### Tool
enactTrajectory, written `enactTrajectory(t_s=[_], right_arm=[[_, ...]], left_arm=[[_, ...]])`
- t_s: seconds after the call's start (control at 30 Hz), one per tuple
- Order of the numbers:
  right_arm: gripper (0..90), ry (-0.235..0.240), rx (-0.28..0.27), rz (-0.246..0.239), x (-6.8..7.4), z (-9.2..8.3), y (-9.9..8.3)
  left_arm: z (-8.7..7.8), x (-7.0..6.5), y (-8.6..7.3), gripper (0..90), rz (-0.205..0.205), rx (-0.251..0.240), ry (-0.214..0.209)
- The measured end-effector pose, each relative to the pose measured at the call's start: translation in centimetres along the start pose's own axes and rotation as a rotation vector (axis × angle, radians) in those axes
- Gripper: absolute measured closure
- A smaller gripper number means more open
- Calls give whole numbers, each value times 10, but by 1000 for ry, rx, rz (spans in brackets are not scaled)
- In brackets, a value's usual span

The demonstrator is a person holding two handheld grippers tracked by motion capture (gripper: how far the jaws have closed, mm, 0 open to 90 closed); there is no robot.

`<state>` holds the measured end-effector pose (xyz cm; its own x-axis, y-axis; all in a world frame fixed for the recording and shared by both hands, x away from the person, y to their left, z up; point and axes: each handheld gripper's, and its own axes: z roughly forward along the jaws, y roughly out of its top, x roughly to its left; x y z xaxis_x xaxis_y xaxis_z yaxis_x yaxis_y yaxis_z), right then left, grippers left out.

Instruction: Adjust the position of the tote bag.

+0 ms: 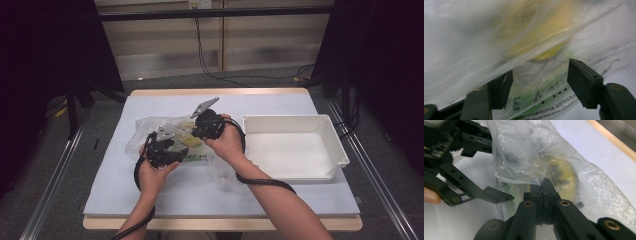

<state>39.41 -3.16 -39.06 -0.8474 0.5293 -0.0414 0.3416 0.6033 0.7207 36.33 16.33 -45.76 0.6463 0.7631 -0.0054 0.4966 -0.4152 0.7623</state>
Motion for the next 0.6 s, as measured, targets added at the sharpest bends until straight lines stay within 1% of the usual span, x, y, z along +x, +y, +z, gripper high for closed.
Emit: enactTrajectory(t_s=[0.03, 0.07, 0.1, 0.13, 0.17, 0.2, 0.23, 0.27, 0.33, 0.37, 0.4, 0.43, 0.47, 0.5, 0.53, 0.57, 0.6], right_arm=[[894, 6, 7, 2, 1, 2, 0], [893, 4, 6, -3, 1, 3, 0], [893, 11, 13, 5, 3, 3, 0], [893, 14, 10, 0, 3, 4, 0], [893, 14, 9, -2, 3, 4, 1], [893, 12, 6, -3, 3, 5, 1], [893, 12, 5, -4, 3, 5, 1], [893, 15, 7, 4, 3, 5, 1], [893, 8, 6, 5, 2, 5, 1], [893, 8, 6, 5, 2, 5, 1], [893, 8, 8, 7, 2, 5, 0], [893, 8, 8, 6, 2, 5, 0], [893, 7, 5, 9, 2, 5, 0], [894, 8, 5, 13, 2, 5, 0], [893, 8, 12, 11, 1, 5, 0], [894, 4, 12, 20, 1, 5, 0], [893, 3, 9, 16, 0, 5, -1]], left_arm=[[3, 0, -1, 347, -13, 2, 1], [7, 1, -3, 350, -19, 16, 4], [10, 1, -4, 356, -20, 26, 4], [10, 2, -5, 388, -2, 50, -2], [11, 1, -5, 404, -1, 41, 0], [12, 1, -5, 437, -2, 37, -7], [10, 0, -4, 496, 17, 47, -18], [10, -1, -4, 575, 19, 47, -17], [11, -2, -5, 686, 26, 50, -22], [11, -5, -4, 686, 14, 67, -47], [11, -7, -3, 855, 0, 70, -54], [12, -8, -3, 888, -11, 72, -60], [11, -8, -2, 900, -18, 86, -69], [9, -7, -1, 900, -8, 110, -67], [7, -8, 0, 900, -13, 123, -87], [5, -11, 0, 900, -42, 116, -105], [2, -12, 0, 900, -37, 135, -128]])
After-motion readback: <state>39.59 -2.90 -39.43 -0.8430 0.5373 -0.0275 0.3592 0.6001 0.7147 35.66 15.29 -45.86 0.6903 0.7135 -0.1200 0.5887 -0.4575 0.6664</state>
